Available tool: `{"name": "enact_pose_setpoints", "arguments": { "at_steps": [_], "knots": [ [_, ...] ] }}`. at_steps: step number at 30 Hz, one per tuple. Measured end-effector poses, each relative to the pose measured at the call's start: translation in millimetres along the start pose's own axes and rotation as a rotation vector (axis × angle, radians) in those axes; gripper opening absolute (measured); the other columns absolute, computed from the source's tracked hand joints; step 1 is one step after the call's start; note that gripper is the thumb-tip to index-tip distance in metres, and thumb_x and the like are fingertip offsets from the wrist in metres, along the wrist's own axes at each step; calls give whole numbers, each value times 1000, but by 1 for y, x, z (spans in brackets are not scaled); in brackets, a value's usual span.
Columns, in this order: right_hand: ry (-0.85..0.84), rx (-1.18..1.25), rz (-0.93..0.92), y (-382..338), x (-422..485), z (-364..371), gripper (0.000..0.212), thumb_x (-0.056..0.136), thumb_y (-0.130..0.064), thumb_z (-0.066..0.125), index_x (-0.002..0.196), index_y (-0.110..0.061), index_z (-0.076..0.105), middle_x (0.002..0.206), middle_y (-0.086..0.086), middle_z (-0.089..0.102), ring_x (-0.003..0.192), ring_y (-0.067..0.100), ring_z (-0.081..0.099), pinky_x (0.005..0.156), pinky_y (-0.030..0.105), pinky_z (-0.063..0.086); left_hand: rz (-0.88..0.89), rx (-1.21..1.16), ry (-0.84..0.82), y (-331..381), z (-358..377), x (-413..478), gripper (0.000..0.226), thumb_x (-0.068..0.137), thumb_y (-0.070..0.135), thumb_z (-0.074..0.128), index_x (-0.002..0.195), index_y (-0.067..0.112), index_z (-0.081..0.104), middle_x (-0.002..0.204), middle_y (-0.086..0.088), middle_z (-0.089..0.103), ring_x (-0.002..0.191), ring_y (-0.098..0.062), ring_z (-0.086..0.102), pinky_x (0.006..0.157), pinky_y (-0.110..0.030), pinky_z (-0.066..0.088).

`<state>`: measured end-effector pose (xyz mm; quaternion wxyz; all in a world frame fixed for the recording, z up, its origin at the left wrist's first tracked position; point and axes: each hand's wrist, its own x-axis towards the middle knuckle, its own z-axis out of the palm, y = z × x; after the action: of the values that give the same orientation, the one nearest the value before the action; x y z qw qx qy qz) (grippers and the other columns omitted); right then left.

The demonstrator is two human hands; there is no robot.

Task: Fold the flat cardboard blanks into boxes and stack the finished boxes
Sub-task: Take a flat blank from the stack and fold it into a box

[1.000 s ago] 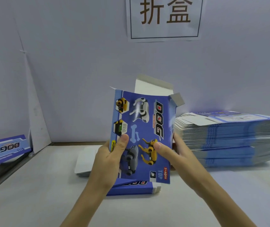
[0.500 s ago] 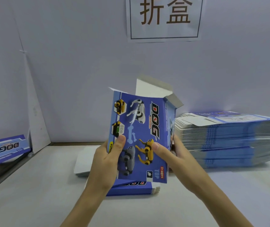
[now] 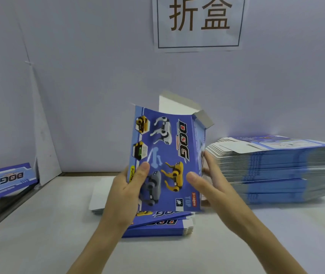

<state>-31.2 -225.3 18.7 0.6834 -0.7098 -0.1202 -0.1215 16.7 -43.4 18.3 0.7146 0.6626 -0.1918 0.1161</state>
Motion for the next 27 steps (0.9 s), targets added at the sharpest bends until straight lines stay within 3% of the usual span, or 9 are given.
{"name": "enact_pose_setpoints", "arguments": {
  "at_steps": [9, 12, 15, 17, 18, 19, 20, 24, 27],
  "knots": [
    [15, 44, -4, 1, 3, 1, 83, 64, -43, 79, 136, -54, 38, 116, -16, 66, 96, 14, 72, 65, 29, 60, -353, 66, -527, 8, -63, 14, 75, 54, 55, 79, 124, 43, 55, 115, 2, 71, 103, -25, 69, 87, -34, 57],
    [-16, -84, 30, 1, 2, 4, 95, 63, -61, 73, 144, -51, 26, 130, -14, 56, 99, 13, 71, 79, 37, 61, -289, 22, -347, 18, -89, 19, 59, 55, 51, 79, 109, 28, 71, 109, -8, 73, 96, -25, 71, 78, -29, 59],
    [23, -194, 19, 4, 2, 4, 87, 74, -69, 65, 146, -50, 19, 134, -16, 49, 98, 6, 69, 88, 39, 58, -204, -280, 133, 23, -127, 28, 28, 65, 27, 80, 86, 10, 73, 92, -9, 70, 78, -21, 67, 69, -27, 60],
    [25, -208, 23, 4, 1, 4, 90, 67, -61, 60, 147, -49, 21, 133, -17, 50, 97, 5, 69, 84, 36, 59, -81, -407, 419, 25, -142, 30, 24, 85, 26, 67, 101, 8, 71, 91, 8, 66, 87, -1, 65, 74, -18, 56],
    [28, -198, 22, 4, 0, 4, 88, 66, -58, 58, 146, -50, 23, 133, -17, 51, 96, 4, 69, 78, 32, 60, -44, -487, 497, 25, -146, 30, 40, 92, 32, 60, 125, 9, 61, 66, 17, 32, 106, 7, 60, 85, -19, 53],
    [33, -180, 16, 3, 0, 4, 83, 66, -56, 58, 143, -53, 25, 132, -17, 52, 94, 4, 70, 73, 28, 60, -32, -542, 523, 25, -146, 29, 57, 93, 39, 56, 144, 16, 43, 153, -6, 6, 124, 3, 50, 97, -28, 49],
    [32, -163, 11, 3, 0, 4, 76, 67, -55, 57, 137, -58, 28, 131, -19, 53, 93, 6, 71, 71, 28, 59, -18, -577, 502, 26, -144, 28, 72, 89, 44, 57, 151, 23, 27, 147, 5, 46, 132, -8, 46, 99, -39, 48],
    [35, -163, 11, 2, 1, 4, 64, 66, -52, 60, 125, -66, 39, 124, -24, 57, 91, 10, 72, 80, 45, 56, 83, -148, 448, 13, -117, 30, 122, 70, 49, 78, 151, 33, -13, 159, 14, 7, 144, -10, 21, 109, -34, 29],
    [34, -201, 14, 3, -1, 6, 54, 67, -55, 64, 118, -64, 48, 121, -25, 60, 89, 6, 72, 77, 41, 56, 102, 259, 150, -12, -87, 30, 93, 77, 50, 74, 151, 34, 20, 152, 17, 29, 139, 3, 27, 102, -9, 25]
  ]
}}
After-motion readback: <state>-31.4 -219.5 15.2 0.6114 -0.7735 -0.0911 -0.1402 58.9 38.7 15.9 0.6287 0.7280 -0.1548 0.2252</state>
